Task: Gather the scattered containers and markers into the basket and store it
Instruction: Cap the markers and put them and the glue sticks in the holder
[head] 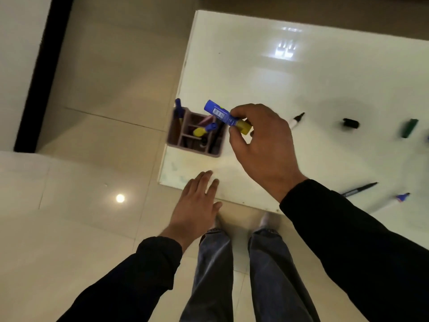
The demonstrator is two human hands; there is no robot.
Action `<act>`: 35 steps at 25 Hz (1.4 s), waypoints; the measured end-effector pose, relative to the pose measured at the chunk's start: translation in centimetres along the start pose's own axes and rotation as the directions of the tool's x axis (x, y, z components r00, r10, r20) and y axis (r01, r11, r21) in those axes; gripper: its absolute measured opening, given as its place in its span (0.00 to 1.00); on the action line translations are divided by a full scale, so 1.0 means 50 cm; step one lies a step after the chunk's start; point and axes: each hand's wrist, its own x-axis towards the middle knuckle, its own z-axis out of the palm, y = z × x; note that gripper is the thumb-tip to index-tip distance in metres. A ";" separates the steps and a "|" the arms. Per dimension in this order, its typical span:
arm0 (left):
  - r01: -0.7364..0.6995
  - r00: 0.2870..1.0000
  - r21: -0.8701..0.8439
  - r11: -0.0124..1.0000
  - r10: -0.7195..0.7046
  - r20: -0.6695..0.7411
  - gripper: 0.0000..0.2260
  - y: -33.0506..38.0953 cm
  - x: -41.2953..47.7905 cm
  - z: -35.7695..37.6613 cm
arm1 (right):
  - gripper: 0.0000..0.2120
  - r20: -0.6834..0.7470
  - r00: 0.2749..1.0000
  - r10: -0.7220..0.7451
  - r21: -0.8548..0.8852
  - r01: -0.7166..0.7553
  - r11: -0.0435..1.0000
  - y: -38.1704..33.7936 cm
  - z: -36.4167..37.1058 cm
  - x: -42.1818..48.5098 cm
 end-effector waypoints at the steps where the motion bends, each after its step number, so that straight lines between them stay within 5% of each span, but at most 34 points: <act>1: 0.060 0.998 -0.038 0.997 -0.060 -0.008 0.27 -0.024 -0.016 -0.005 | 0.11 0.000 1.000 -0.030 -0.001 0.030 1.000 -0.012 0.008 -0.002; 4: 0.150 0.987 -0.086 0.985 -0.154 -0.037 0.29 -0.056 -0.014 -0.021 | 0.11 0.076 0.997 -0.032 -0.056 0.037 0.998 -0.002 -0.001 -0.026; 6: 0.210 0.976 -0.137 0.968 -0.215 -0.023 0.30 -0.206 -0.061 0.001 | 0.12 0.207 0.977 -0.056 -0.193 0.097 0.976 -0.099 0.138 -0.043; 12: 0.112 0.990 -0.143 0.983 -0.123 -0.076 0.29 -0.190 -0.017 -0.016 | 0.13 0.184 0.973 -0.136 -0.383 0.199 0.902 -0.097 0.150 -0.018; 21: 0.056 0.994 -0.199 0.978 -0.073 -0.077 0.28 -0.189 0.007 -0.014 | 0.08 0.492 0.835 -0.246 -0.660 0.542 0.520 -0.157 0.174 0.049; 24: 0.056 0.993 -0.208 0.976 -0.076 -0.093 0.28 -0.188 0.007 -0.004 | 0.06 0.610 0.783 -0.120 -0.697 0.603 0.388 -0.164 0.194 0.073; 31: 0.035 0.996 -0.174 0.984 -0.049 -0.077 0.29 -0.175 0.003 -0.005 | 0.12 0.574 0.819 -0.008 -0.689 0.488 0.536 -0.147 0.198 0.064; 35: 0.004 0.999 -0.173 0.985 -0.012 -0.046 0.29 -0.137 -0.007 -0.016 | 0.13 0.351 0.929 -0.118 -0.601 0.320 0.732 -0.116 0.129 0.036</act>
